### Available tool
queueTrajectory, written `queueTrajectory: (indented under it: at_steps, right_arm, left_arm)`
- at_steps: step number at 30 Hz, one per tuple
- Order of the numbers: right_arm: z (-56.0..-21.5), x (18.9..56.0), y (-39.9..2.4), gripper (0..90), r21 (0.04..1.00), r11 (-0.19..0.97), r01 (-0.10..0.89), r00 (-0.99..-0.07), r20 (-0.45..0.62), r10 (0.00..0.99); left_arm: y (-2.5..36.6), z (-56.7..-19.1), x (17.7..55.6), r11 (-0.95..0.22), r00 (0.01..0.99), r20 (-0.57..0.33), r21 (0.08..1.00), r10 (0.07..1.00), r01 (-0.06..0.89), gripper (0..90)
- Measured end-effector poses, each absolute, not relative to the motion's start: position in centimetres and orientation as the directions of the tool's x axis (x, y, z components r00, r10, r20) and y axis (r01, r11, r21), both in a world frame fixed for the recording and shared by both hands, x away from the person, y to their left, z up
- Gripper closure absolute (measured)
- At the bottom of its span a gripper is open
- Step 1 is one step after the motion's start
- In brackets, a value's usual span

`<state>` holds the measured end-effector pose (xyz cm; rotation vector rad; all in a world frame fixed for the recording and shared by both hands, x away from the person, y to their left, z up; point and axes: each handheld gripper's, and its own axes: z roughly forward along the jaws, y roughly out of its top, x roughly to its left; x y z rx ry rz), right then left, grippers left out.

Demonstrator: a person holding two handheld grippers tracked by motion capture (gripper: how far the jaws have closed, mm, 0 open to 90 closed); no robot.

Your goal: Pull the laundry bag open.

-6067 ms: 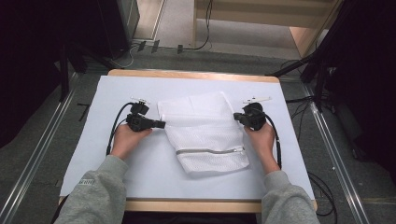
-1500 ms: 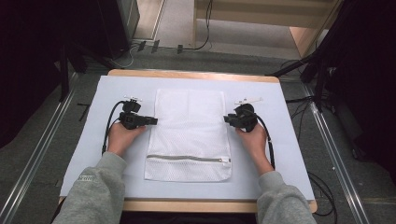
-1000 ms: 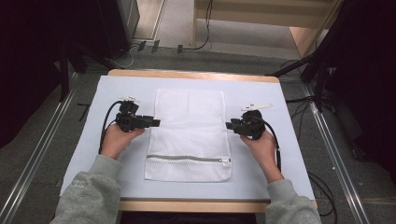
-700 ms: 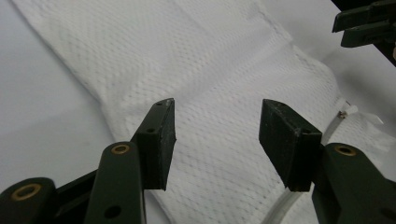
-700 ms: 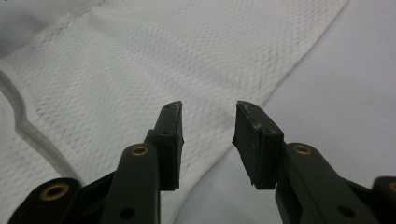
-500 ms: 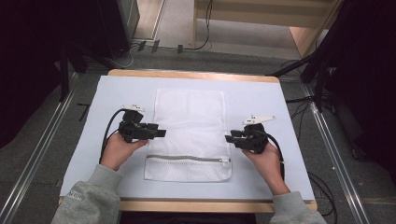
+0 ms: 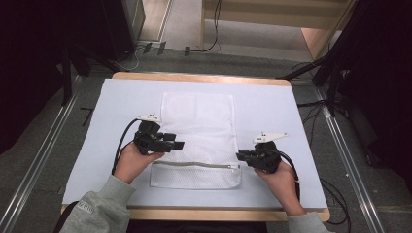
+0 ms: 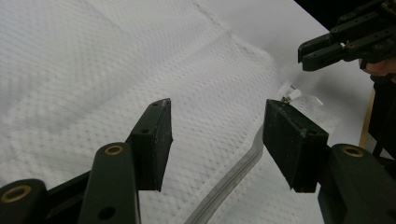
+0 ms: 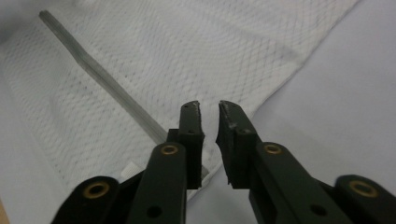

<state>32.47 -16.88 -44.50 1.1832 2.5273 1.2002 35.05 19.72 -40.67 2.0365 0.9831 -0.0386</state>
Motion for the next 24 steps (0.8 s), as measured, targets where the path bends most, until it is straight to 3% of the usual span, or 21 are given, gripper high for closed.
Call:
queueTrajectory:
  at_steps: [5,24]
  right_arm:
    - [-45.5,32.3,-16.6,90.0,0.657,0.407,0.634,-0.685,0.233,0.690]
    - [-46.6,31.7,-16.1,90.0,0.611,0.424,0.669,-0.690,0.298,0.660]
  left_arm:
    - [18.2,-41.0,35.1,-0.363,0.716,-0.353,0.679,0.602,0.639,43.7]
    - [17.1,-41.7,35.6,-0.398,0.735,-0.337,0.671,0.588,0.626,44.1]
